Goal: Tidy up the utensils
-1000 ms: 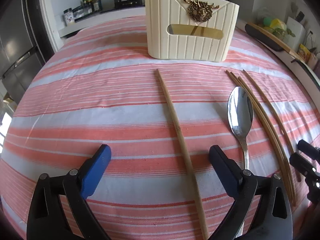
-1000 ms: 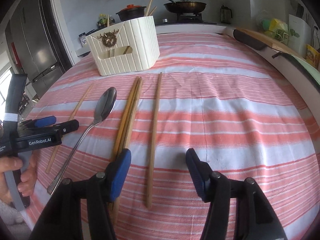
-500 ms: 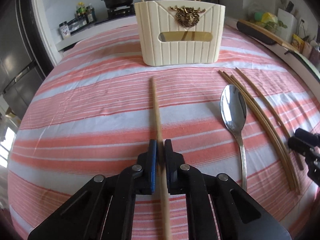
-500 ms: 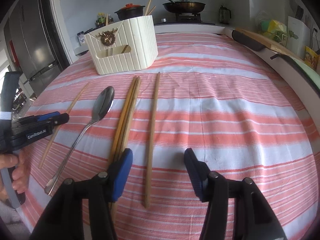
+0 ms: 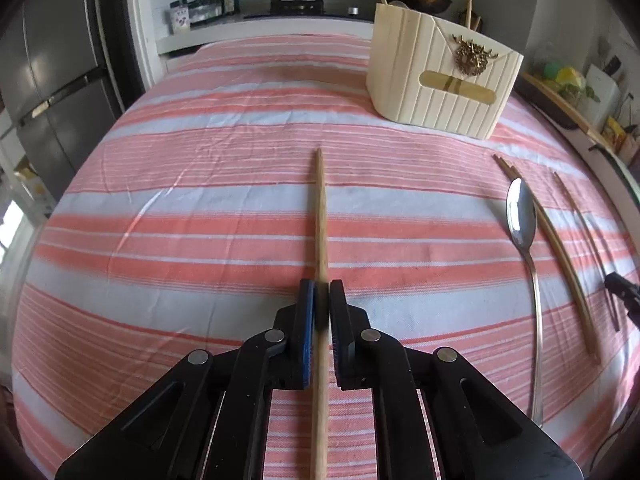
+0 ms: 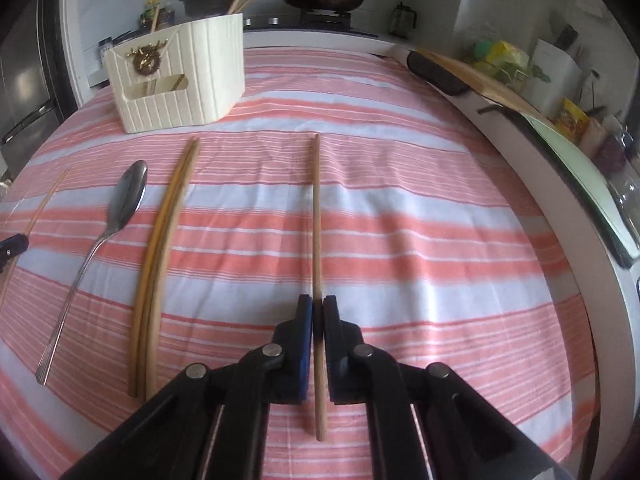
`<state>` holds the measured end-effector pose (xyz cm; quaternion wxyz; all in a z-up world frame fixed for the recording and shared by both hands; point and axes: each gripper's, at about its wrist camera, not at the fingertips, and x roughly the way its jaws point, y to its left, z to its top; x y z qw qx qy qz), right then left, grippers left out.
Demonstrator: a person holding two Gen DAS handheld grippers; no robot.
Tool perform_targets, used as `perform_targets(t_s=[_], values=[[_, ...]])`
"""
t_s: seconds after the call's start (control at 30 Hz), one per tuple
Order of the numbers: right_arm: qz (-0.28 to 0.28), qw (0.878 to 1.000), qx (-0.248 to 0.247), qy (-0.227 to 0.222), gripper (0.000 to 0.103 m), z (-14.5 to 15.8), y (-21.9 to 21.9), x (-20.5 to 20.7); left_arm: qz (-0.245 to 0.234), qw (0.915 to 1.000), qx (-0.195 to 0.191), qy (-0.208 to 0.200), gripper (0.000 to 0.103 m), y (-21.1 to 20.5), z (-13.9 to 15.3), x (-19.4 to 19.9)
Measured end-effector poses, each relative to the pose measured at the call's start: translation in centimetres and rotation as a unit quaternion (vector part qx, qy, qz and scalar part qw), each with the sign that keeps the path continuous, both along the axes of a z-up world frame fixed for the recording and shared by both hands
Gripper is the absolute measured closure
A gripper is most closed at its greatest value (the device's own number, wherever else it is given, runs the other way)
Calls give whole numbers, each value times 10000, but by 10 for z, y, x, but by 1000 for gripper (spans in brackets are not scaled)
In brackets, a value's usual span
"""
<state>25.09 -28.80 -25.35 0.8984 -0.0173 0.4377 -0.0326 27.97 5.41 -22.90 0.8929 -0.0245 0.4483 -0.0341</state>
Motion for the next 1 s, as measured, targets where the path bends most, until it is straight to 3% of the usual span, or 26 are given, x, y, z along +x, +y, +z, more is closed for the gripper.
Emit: perform_targets(t_s=[0.03,0.07,0.1,0.13,0.2,0.27,0.43,1.0], values=[[24,9999,110,-37,91,-1,-1,-2,-62,9999,-81,17,81,0,0,1],[66,9998,162,-44,74,-2,0,-3,-159,9997,-159,47,74,0,0,2],[109,9997,193,-78,57,-3,1,-3,-209,9996,-176,66,52,-2,1,2],[153,9996,210,-129,53,-4,2,-4,-166,9998,-78,69,28,-5,1,2],[222,9996,141,-138,53,-8,7,-5,-43,9998,199,77,17,-9,-5,2],[257,9994,64,-244,53,-9,9,-6,-56,9992,396,-3,13,-11,-9,-1],[240,9993,23,-290,52,-10,10,-6,-58,9991,406,117,2,-11,-12,7],[241,9993,46,-293,51,-11,9,-5,-55,9990,418,113,1,-12,-12,5]])
